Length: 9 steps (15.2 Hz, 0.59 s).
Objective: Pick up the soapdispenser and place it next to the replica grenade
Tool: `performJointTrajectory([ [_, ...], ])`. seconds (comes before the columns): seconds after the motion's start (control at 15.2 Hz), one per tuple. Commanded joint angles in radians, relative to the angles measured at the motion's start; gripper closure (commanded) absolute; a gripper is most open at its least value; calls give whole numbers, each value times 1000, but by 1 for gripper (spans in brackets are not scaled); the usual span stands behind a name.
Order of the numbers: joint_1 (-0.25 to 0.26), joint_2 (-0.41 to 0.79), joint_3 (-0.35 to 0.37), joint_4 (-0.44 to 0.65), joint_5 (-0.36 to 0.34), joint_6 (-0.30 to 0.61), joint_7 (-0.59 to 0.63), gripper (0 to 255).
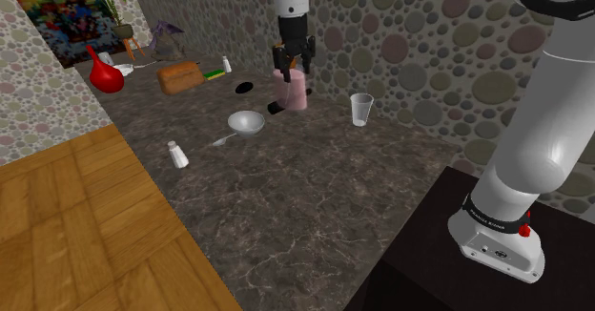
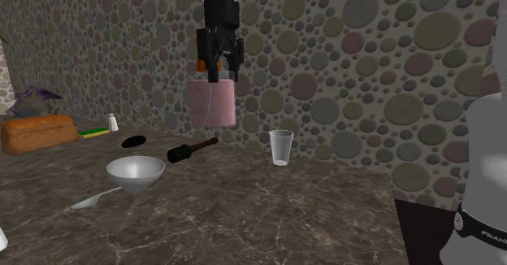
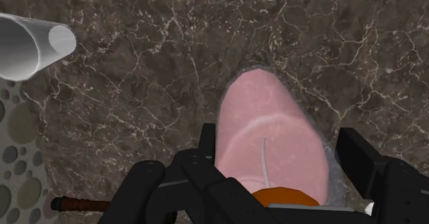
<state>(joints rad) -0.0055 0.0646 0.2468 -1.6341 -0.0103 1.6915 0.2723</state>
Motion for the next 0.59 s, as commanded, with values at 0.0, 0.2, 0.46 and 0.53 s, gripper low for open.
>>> performJointTrajectory([
  [0.0, -21, 22, -19, 3, -4, 19, -41, 255],
  [0.2, -52, 59, -46, 18, -10, 41, -98, 255],
  [0.46, -92, 121, -78, 56, -17, 64, -170, 255],
  [0.53, -102, 139, -85, 69, -18, 69, -187, 255],
])
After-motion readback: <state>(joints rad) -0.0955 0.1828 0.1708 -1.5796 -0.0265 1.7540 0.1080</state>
